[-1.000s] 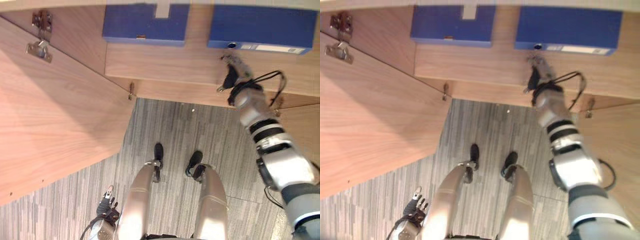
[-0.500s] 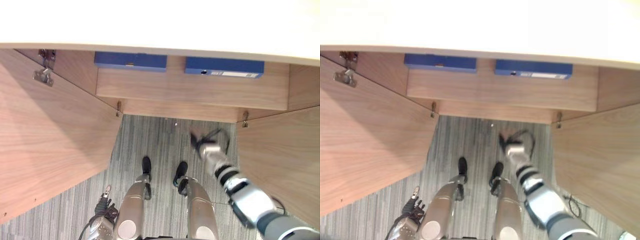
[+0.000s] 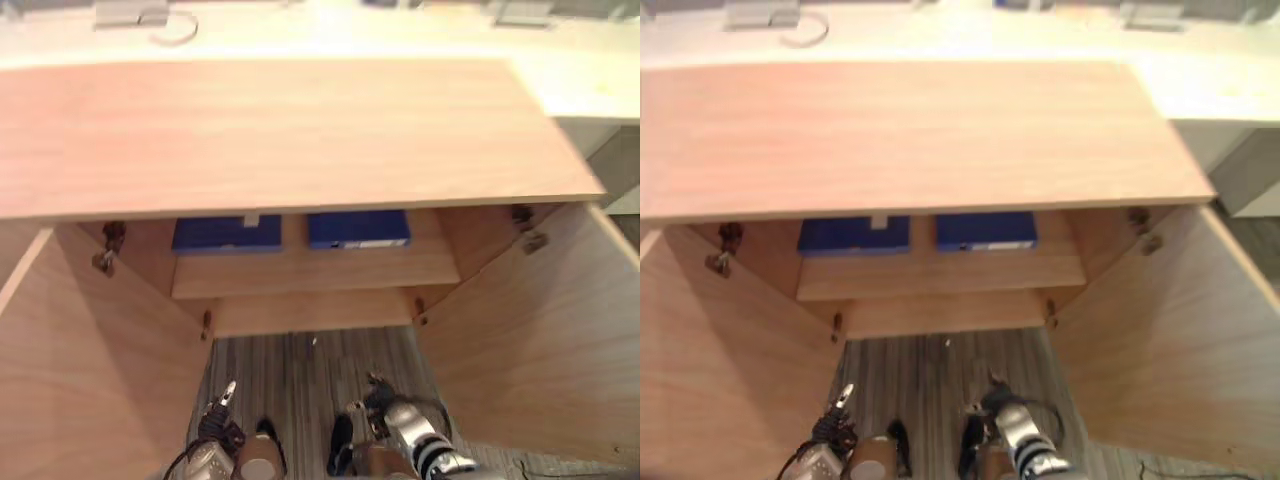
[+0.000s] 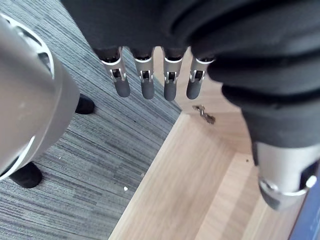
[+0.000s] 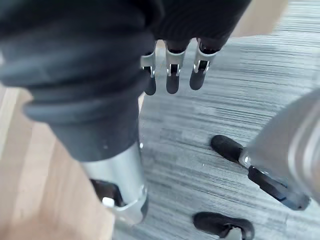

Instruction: Walk over to the cabinet, pick up the folder, carry it to the office cabinet, place the folder inside the office cabinet, then close the office cabinet door

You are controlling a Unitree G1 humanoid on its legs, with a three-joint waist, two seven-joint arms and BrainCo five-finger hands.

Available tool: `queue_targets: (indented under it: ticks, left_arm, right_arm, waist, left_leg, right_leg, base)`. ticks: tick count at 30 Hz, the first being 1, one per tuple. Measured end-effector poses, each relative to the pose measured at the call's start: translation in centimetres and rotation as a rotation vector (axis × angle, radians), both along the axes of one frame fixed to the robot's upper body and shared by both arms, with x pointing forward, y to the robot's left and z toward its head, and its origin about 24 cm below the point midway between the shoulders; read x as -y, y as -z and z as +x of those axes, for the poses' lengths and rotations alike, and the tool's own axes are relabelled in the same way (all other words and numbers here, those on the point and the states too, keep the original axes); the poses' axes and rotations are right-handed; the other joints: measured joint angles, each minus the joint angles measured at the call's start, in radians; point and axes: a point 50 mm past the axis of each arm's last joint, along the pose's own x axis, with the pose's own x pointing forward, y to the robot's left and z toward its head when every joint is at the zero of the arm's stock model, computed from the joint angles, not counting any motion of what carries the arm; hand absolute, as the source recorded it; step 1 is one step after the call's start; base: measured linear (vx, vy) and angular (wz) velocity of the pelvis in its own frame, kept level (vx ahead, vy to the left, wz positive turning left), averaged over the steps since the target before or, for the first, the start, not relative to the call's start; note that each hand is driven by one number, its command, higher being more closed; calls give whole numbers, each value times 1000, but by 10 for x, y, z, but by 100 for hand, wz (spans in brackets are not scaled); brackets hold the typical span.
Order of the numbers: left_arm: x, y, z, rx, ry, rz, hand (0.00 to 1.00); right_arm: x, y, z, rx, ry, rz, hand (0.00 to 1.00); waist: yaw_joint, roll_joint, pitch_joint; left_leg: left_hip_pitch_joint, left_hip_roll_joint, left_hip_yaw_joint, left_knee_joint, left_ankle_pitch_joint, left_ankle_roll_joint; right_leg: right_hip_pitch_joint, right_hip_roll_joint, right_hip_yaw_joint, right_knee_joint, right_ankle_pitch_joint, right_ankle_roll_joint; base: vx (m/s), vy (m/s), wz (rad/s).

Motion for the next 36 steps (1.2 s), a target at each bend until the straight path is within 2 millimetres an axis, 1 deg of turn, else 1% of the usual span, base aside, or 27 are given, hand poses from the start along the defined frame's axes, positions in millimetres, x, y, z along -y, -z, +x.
queue_targets:
  ticks: [1,2,3,4,5,6,8,9,10,11,13,17,22,25,26,27,28,29,30,31,32,33,34,35,36]
  left_arm:
    - [3,1,0,-6,16,7,0]
    - [10,2,1,-23,59,18,0]
    - [16,3,1,-37,111,36,0]
    - [19,4,0,-47,136,44,0]
    - [23,5,-2,-67,185,61,0]
    - [26,7,-3,-82,230,80,0]
    - [30,8,-5,-99,279,94,0]
    - [32,10,-7,-112,307,103,0]
    - [32,10,-8,-117,330,114,0]
    - [32,10,-8,-118,334,116,0]
    - [32,10,-10,-126,354,131,0]
    - [35,11,-10,-129,394,147,0]
    - [41,10,-10,-124,462,174,0]
    - [49,10,-8,-113,500,172,0]
    - [49,10,-8,-111,506,173,0]
    - [51,8,-5,-98,518,178,0]
    - [51,8,-3,-91,521,181,0]
    - [51,7,-2,-87,526,185,0]
    - [51,7,-1,-84,529,188,0]
    - [51,6,1,-75,527,194,0]
    - [50,5,1,-73,522,196,0]
    - [50,5,1,-74,521,196,0]
    - [49,6,0,-78,515,195,0]
    - [49,6,-2,-84,510,192,0]
    - [49,7,-2,-86,509,190,0]
  right_arm:
    - [11,7,-15,-38,122,19,0]
    - [28,15,-40,-89,301,42,0]
    - [40,16,-48,-83,434,63,0]
    - [44,17,-52,-86,482,68,0]
    - [50,19,-60,-90,567,76,0]
    - [55,20,-69,-89,645,80,0]
    - [60,21,-79,-92,730,92,0]
    - [64,23,-89,-100,799,103,0]
    - [65,24,-98,-112,867,116,0]
    - [66,25,-103,-118,895,120,0]
    - [67,26,-115,-127,992,138,0]
    - [67,26,-117,-116,1042,147,0]
    - [68,22,-106,-59,1037,145,0]
    - [69,20,-100,-24,1058,156,0]
    - [69,20,-99,-20,1066,159,0]
    - [69,19,-95,-6,1077,165,0]
    - [69,18,-94,4,1085,167,0]
    - [69,16,-90,25,1107,176,0]
    - [69,15,-87,36,1113,180,0]
    - [71,13,-84,61,1120,185,0]
    - [71,12,-80,80,1130,193,0]
    - [71,12,-80,83,1137,195,0]
    - [71,12,-81,84,1152,199,0]
    - [72,12,-83,80,1160,191,0]
    - [72,13,-86,73,1164,186,0]
  waist:
    - [-1,8,-12]
    - [-9,19,-25]
    - [-29,22,-28]
    - [-36,24,-36]
    - [-47,26,-56]
    - [-50,30,-68]
    - [-50,31,-85]
    - [-54,31,-92]
    - [-58,32,-91]
    - [-60,32,-92]
    - [-59,32,-90]
    - [-65,32,-90]
    - [-74,31,-88]
    - [-75,31,-86]
    - [-75,31,-83]
    - [-75,31,-61]
    - [-75,30,-52]
    - [-74,29,-42]
    - [-74,29,-38]
    - [-70,29,-30]
    - [-66,31,-27]
    - [-66,31,-27]
    - [-66,31,-27]
    - [-73,31,-26]
    - [-76,31,-26]
  left_leg:
    - [-4,-1,-56,21,-18,-2]
    - [4,-21,-132,9,-33,-10]
    - [32,-43,-133,-25,-26,0]
    - [39,-50,-130,-36,-23,4]
    - [54,-65,-120,-59,-16,12]
    - [74,-80,-109,-86,-8,16]
    - [100,-100,-91,-129,6,25]
    - [119,-113,-79,-159,16,31]
    - [134,-121,-66,-173,20,35]
    - [137,-124,-58,-175,21,36]
    - [160,-133,-23,-184,18,40]
    - [192,-135,23,-190,10,49]
    - [206,-134,93,-188,-1,56]
    - [207,-131,129,-188,-1,56]
    - [210,-130,134,-188,-1,56]
    - [230,-126,144,-189,-1,56]
    - [240,-124,147,-190,-1,55]
    - [252,-121,160,-192,-1,55]
    - [259,-120,173,-194,-1,55]
    - [274,-119,209,-199,-2,54]
    - [294,-111,247,-200,-4,49]
    - [305,-104,260,-198,-5,48]
    - [325,-87,288,-191,-6,46]
    - [341,-69,298,-184,-7,44]
    - [348,-62,300,-180,-7,42]
  right_leg:
    - [20,14,17,-27,17,-2]
    - [36,18,34,-58,45,0]
    - [62,8,48,-96,69,8]
    - [68,3,51,-109,77,13]
    - [77,-8,59,-129,85,19]
    - [85,-18,69,-143,92,27]
    - [88,-31,87,-155,100,35]
    - [91,-40,99,-161,104,40]
    - [94,-42,110,-166,108,45]
    - [94,-43,116,-168,110,47]
    - [95,-46,165,-168,121,53]
    - [100,-47,206,-166,132,58]
    - [79,-44,269,-161,137,54]
    - [53,-49,274,-139,136,55]
    - [49,-48,274,-130,135,54]
    - [49,-43,275,-93,117,48]
    - [47,-41,274,-72,104,50]
    - [24,-43,254,-14,65,48]
    - [7,-56,217,27,42,40]
    - [-18,-103,99,102,10,19]
    - [-22,-148,-4,150,0,14]
    - [-22,-167,-50,167,-3,15]
    - [-21,-200,-129,217,-26,13]
    - [-22,-240,-181,287,-57,3]
    - [-23,-262,-195,323,-72,1]
  base:
    - [42,55,-48]
    - [54,117,-46]
    - [25,128,-29]
    - [26,151,-14]
    - [9,137,-12]
    - [12,140,-16]
    - [25,126,-22]
    - [55,144,-30]
    - [56,124,-27]
    - [40,82,-34]
    - [50,106,-57]
    - [-19,69,-43]
    - [-110,52,-39]
    - [-60,14,-28]
    - [-30,-6,-20]
    - [-14,-19,-11]
    - [-21,-30,-14]
    - [-24,-19,-17]
    - [-30,6,-45]
    - [-4,48,-74]
    - [35,57,-81]
    - [104,31,-74]
    - [147,-33,-49]
    - [160,-89,-34]
    - [111,-109,-12]
